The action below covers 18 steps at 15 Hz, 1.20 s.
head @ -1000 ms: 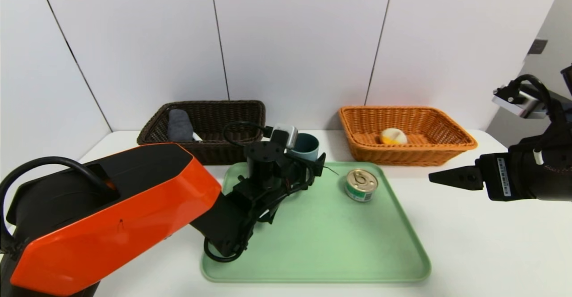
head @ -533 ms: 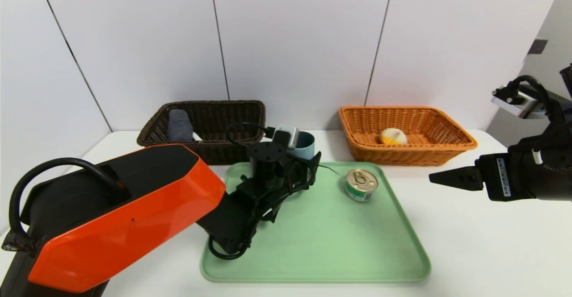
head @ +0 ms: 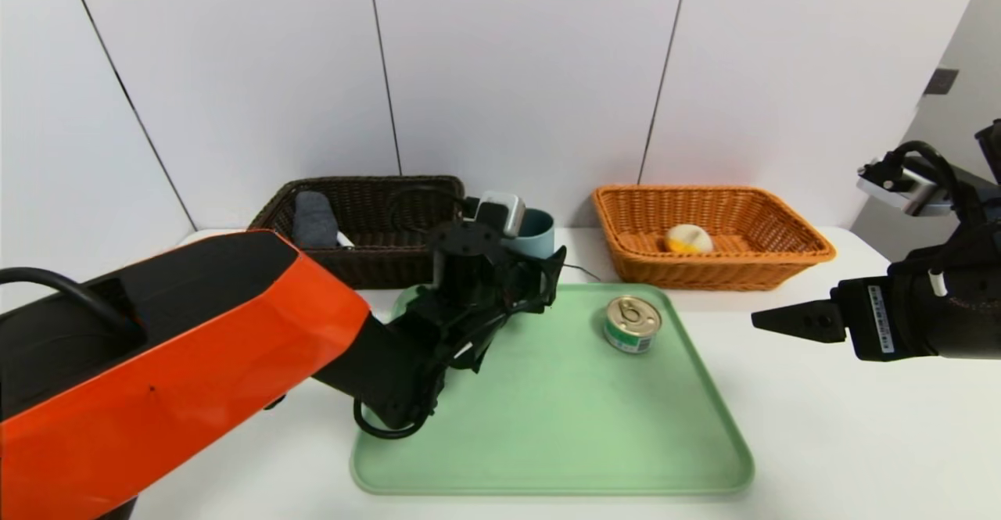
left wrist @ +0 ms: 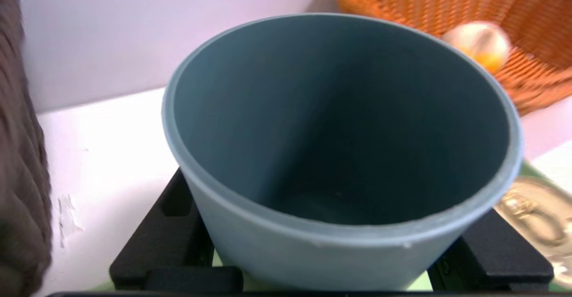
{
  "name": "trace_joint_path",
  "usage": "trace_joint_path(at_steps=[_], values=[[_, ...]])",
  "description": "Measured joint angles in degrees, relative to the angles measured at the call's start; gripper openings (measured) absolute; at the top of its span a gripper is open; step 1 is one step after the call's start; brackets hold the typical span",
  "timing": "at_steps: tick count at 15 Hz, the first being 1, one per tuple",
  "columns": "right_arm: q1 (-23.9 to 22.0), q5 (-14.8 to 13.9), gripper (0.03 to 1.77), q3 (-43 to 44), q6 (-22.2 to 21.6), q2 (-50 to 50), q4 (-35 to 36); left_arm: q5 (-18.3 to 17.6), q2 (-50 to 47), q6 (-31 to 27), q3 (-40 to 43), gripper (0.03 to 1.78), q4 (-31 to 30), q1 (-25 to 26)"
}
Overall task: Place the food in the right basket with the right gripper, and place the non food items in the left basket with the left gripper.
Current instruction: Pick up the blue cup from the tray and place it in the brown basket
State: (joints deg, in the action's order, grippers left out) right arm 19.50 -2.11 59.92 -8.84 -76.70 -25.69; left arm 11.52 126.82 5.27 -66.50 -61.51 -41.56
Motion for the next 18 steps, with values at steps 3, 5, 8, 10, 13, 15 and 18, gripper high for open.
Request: trace_joint_path(at_steps=[3, 5, 8, 10, 13, 15, 18], values=[[-0.1, -0.2, 1.71, -0.2, -0.2, -0.1, 0.0, 0.1, -6.8, 0.9, -6.7, 1.2, 10.5, -1.0], [-0.4, -0.2, 1.71, 0.0, -0.5, -0.7, 0.1, 0.1, -11.8, 2.2, -13.0, 1.2, 20.8, -0.8], [-0.6, -0.3, 1.71, -0.2, -0.9, -1.8, 0.0, -0.1, -18.2, 2.7, -17.5, 1.2, 34.7, 3.6], [-0.9, -0.3, 1.71, -0.1, -0.9, -2.6, 0.0, -1.2, -20.6, 2.8, -18.0, 1.2, 37.0, 7.7], [-1.0, -0.3, 1.71, 0.0, -0.9, -3.2, 0.0, -3.1, -22.0, 2.8, -17.5, 1.2, 37.1, 13.9], [-1.0, -0.3, 1.71, 0.3, -0.9, -3.7, 0.6, -4.0, -21.2, 3.0, -17.2, 1.2, 37.0, 17.4], [-1.8, -0.2, 1.71, 0.0, -1.2, -4.9, 4.1, -4.2, -18.2, 3.3, -16.6, 1.2, 36.4, 20.3]])
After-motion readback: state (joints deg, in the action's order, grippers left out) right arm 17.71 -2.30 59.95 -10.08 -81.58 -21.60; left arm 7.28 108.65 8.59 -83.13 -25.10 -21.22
